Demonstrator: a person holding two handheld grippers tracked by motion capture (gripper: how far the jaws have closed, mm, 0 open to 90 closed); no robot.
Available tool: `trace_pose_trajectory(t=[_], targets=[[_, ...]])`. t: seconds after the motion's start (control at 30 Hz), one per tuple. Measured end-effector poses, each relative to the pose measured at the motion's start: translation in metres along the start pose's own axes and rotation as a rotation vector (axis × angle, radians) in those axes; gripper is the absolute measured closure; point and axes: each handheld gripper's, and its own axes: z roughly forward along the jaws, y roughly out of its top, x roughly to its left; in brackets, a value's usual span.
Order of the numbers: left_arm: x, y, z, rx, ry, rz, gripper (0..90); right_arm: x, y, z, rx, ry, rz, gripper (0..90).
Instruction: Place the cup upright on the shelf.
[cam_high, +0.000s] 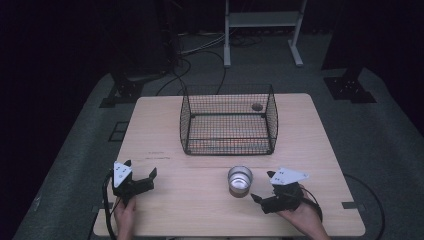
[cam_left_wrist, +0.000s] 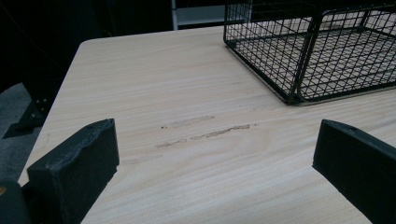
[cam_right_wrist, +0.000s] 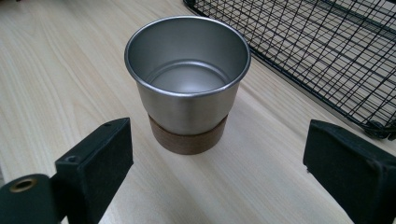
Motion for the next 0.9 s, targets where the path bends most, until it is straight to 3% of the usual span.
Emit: trace_pose_trajectory(t=[0.33, 0.9], targets=[[0.0, 0.0, 0.0, 0.0, 0.0, 0.0, 0.0, 0.002, 0.005, 0.012, 0.015, -0.008, 0.012, 7.7], [0.0, 0.0, 0.0, 0.0, 0.001, 0.001, 0.0, 0.006, 0.011, 0.036, 0.02, 0.046, 0.029, 7.7]])
